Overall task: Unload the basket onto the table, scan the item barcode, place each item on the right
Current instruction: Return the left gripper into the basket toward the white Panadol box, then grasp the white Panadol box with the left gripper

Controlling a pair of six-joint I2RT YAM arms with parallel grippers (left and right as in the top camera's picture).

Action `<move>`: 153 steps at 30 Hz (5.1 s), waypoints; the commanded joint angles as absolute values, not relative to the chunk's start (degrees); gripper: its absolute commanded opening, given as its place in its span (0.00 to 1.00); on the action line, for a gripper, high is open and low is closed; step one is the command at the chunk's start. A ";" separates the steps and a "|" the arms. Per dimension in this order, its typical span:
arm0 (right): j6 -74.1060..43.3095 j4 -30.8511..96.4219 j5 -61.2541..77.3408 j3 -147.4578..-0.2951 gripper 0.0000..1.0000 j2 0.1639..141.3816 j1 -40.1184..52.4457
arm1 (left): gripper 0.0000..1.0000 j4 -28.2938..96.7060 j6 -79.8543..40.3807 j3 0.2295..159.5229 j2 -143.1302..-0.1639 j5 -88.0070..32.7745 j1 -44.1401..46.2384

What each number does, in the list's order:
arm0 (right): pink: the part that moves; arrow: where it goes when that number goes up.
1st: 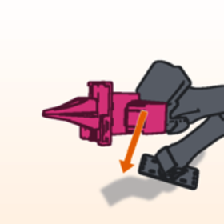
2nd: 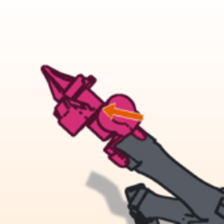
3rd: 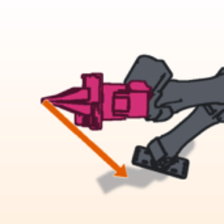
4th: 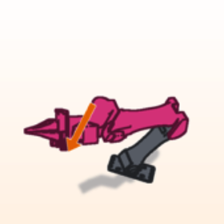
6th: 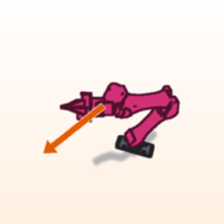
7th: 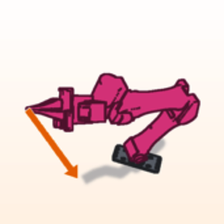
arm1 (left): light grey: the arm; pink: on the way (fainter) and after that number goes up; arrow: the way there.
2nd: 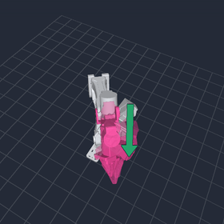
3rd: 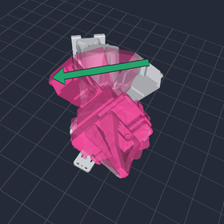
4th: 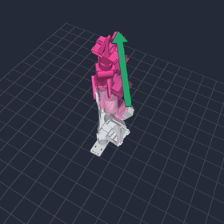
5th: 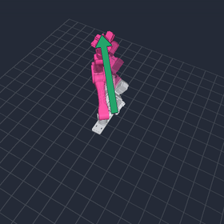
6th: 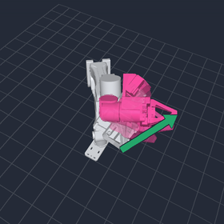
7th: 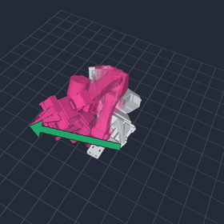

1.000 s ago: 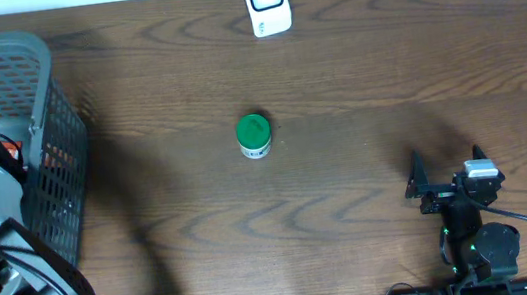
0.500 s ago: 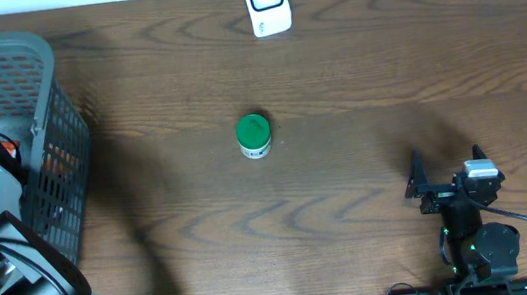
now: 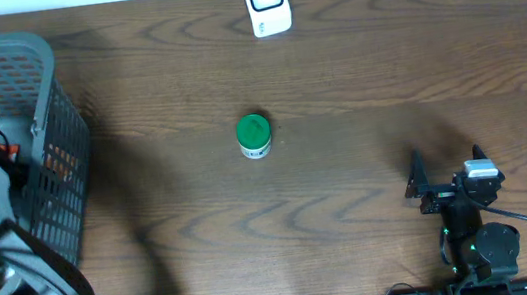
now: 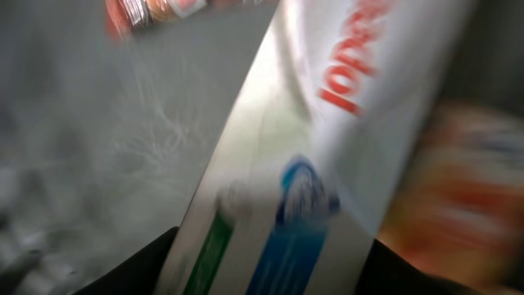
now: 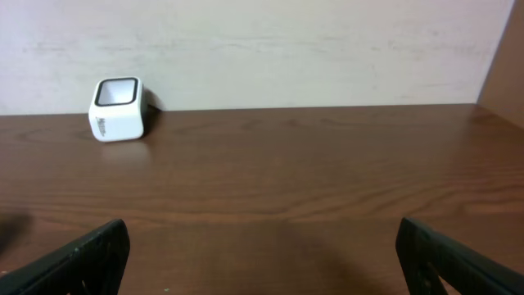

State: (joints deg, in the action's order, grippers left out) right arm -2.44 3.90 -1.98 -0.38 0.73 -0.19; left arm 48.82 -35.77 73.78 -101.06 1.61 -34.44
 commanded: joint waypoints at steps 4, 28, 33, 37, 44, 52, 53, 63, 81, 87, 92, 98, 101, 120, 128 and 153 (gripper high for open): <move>-3.16 4.10 -2.28 -0.32 0.99 0.67 0.45 | 0.63 52.71 -35.62 85.30 -87.46 -1.21 -34.37; -3.16 4.10 -2.28 -0.32 0.99 0.67 0.45 | 0.98 62.26 -48.56 88.29 -89.08 0.19 -34.33; -3.16 4.10 -2.28 -0.32 0.99 0.67 0.45 | 1.00 68.42 -64.66 87.94 -96.07 4.32 -34.33; -3.16 4.10 -2.28 -0.32 0.99 0.67 0.45 | 1.00 68.53 -70.11 86.61 -99.66 4.34 -34.33; -3.16 4.10 -2.26 -0.32 0.99 0.67 0.45 | 1.00 68.53 -77.56 85.34 -105.19 6.52 -34.33; -3.16 4.10 -2.28 -0.32 0.99 0.67 0.45 | 1.00 67.20 -82.21 85.32 -107.72 10.92 -34.33; -3.16 4.10 -2.28 -0.32 0.99 0.67 0.45 | 1.00 66.65 -82.19 85.32 -107.81 11.53 -34.33; -3.16 4.10 -2.28 -0.32 0.99 0.67 0.45 | 0.99 63.70 -81.06 85.17 -110.87 13.15 -34.33; -3.16 4.10 -2.28 -0.32 0.99 0.67 0.45 | 0.99 60.36 -77.62 84.07 -119.66 13.19 -34.33; -3.16 4.10 -2.28 -0.32 0.99 0.67 0.45 | 0.97 55.05 -77.60 79.33 -119.92 13.17 -34.33; -3.16 4.08 -2.28 -0.32 0.99 0.67 0.45 | 0.97 49.08 -77.60 73.14 -119.92 13.15 -34.33; -3.16 4.10 -2.28 -0.32 0.99 0.67 0.45 | 0.88 45.47 -77.60 68.55 -119.92 13.13 -34.33; -3.16 4.10 -2.28 -0.32 0.99 0.67 0.45 | 0.83 45.32 -76.47 68.55 -119.83 13.04 -34.33; -3.16 4.08 -2.28 -0.32 0.99 0.67 0.45 | 0.62 44.66 -68.03 72.42 -108.95 6.15 -34.37; -3.16 4.10 -2.28 -0.32 0.99 0.67 0.45 | 0.61 43.94 -67.07 74.28 -92.97 5.48 -34.39; -3.16 4.10 -2.28 -0.32 0.99 0.67 0.45 | 1.00 42.28 -69.32 72.42 -106.17 5.78 -34.37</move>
State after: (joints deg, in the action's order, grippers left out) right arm -2.44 3.90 -1.96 -0.38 0.73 -0.19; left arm 42.54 -67.92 72.79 -104.05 5.87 -34.39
